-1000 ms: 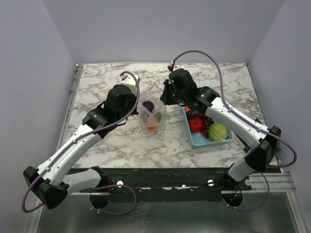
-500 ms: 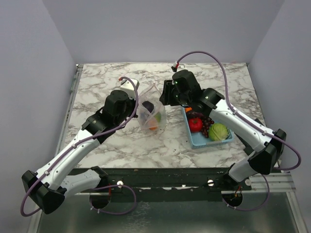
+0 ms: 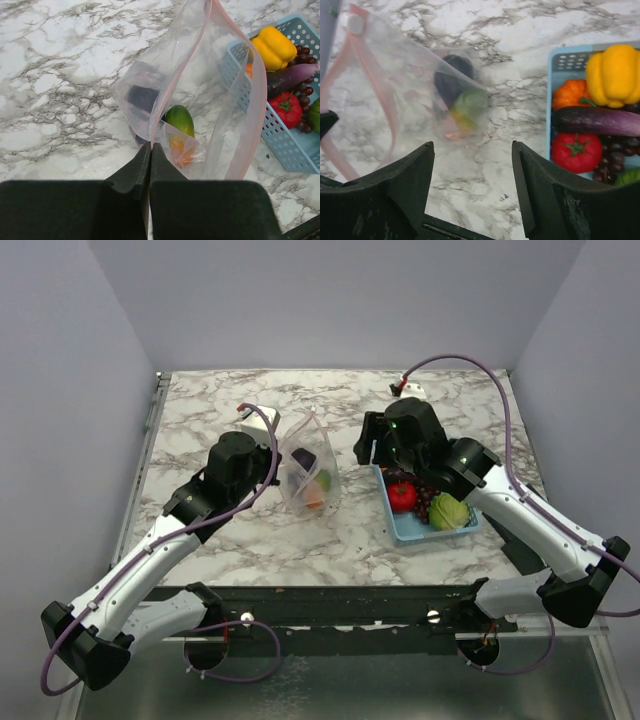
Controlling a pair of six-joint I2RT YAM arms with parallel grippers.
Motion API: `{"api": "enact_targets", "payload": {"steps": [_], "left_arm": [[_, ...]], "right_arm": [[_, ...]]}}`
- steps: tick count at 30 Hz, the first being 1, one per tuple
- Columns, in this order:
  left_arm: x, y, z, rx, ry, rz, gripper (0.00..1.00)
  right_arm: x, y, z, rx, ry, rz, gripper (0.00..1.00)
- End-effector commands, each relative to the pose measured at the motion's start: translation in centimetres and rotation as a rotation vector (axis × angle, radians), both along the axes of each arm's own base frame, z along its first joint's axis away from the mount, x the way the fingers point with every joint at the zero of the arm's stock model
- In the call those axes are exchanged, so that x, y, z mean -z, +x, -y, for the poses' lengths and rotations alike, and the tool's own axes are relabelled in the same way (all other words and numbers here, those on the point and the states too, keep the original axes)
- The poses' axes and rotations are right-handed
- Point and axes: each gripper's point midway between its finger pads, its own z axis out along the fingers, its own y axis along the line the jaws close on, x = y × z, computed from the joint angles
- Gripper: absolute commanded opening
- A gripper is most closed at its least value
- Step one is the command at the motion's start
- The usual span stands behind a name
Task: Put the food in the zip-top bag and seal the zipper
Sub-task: Adjust the zipper food storage bag at the center of the board, then pick up the fake vegetable from the bin.
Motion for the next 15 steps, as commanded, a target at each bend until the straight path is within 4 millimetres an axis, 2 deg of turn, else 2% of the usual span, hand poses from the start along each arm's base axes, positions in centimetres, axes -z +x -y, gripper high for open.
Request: {"api": "enact_targets", "payload": {"steps": [1,5,9,12,15], "left_arm": [[-0.7,-0.2,0.3,0.019,-0.038,0.025,0.0],[-0.8,-0.2,0.2,0.021,-0.038,0.028,0.0],[-1.0,-0.3,0.1,0.02,-0.041,0.033,0.0],[-1.1,-0.5,0.0,0.018,-0.043,0.04,0.0],[-1.4,-0.6,-0.1,0.019,-0.049,0.048,0.0]], "right_arm": [[2.7,-0.9,5.1,0.174,-0.136,-0.04,0.7],[5.0,-2.0,8.1,0.281,-0.216,-0.084,0.75],[7.2,-3.0,9.9,0.337,-0.27,-0.125,0.8],[8.6,-3.4,11.4,0.39,-0.323,-0.146,0.89],[10.1,-3.4,12.9,0.441,-0.383,-0.167,0.94]]}}
